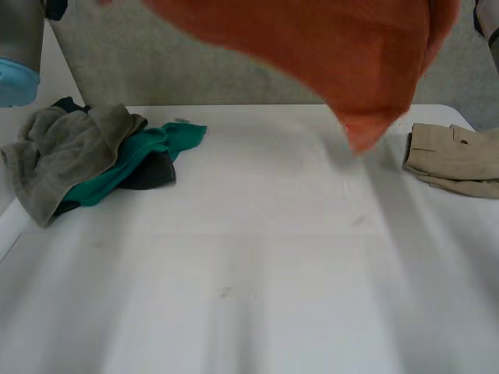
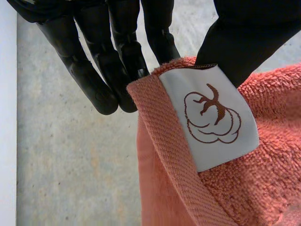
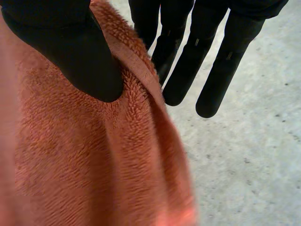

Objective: Fold the laundry.

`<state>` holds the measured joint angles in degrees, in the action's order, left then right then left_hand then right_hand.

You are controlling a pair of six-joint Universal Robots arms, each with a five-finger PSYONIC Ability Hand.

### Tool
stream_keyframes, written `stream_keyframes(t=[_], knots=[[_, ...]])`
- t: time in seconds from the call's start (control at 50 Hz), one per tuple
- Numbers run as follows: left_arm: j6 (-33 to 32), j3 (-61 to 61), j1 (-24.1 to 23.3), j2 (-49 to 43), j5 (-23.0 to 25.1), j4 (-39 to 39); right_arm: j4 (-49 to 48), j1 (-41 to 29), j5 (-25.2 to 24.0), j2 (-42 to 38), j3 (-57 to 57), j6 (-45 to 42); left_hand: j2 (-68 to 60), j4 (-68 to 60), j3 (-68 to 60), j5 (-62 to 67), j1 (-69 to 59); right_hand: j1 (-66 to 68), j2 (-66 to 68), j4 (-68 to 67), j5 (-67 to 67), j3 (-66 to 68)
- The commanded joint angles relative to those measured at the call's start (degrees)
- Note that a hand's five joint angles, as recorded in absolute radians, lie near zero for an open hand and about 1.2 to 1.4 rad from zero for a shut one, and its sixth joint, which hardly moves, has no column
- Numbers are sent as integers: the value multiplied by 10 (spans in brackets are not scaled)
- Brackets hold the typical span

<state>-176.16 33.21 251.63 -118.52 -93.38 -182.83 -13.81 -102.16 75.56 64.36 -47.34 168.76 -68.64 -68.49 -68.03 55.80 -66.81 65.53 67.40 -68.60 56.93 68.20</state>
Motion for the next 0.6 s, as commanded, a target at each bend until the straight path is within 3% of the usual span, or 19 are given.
stream_keyframes(t=[0.02, 0.2, 0.3, 0.4, 0.44, 0.48, 0.56, 0.6], knots=[[-19, 165, 18, 17, 22, 10, 112, 14, -68, 0, -64, -28, -114, -115, -120, 142, -132, 145, 126, -114, 131, 118], [-48, 318, 48, -23, 38, 10, 176, 16, -113, -57, -179, -107, -114, -115, -120, 142, -132, 145, 126, -114, 131, 118], [-74, 346, 63, -64, 51, 26, 176, 21, -104, -108, -218, -152, -114, -115, -120, 142, -132, 145, 126, -114, 131, 118], [-82, 356, 73, -71, 57, 47, 179, 21, -75, -142, -222, -136, -114, -115, -120, 142, -132, 145, 126, -114, 131, 118], [-83, 360, 74, -69, 58, 49, 178, 22, -61, -144, -223, -123, -114, -115, -120, 142, -132, 76, 57, -45, 62, 49], [-83, 364, 76, -64, 58, 50, 176, 23, -36, -144, -227, -95, -114, -115, -120, 142, -132, -82, -101, 113, -96, -109], [-83, 374, 80, -52, 58, 47, 174, 27, 5, -137, -236, -29, -114, -115, -120, 142, -132, -131, -150, 162, -145, -158], [-83, 378, 83, -47, 58, 42, 172, 31, 20, -137, -239, 13, -114, -115, -120, 142, -132, -240, -259, 271, -254, -267]])
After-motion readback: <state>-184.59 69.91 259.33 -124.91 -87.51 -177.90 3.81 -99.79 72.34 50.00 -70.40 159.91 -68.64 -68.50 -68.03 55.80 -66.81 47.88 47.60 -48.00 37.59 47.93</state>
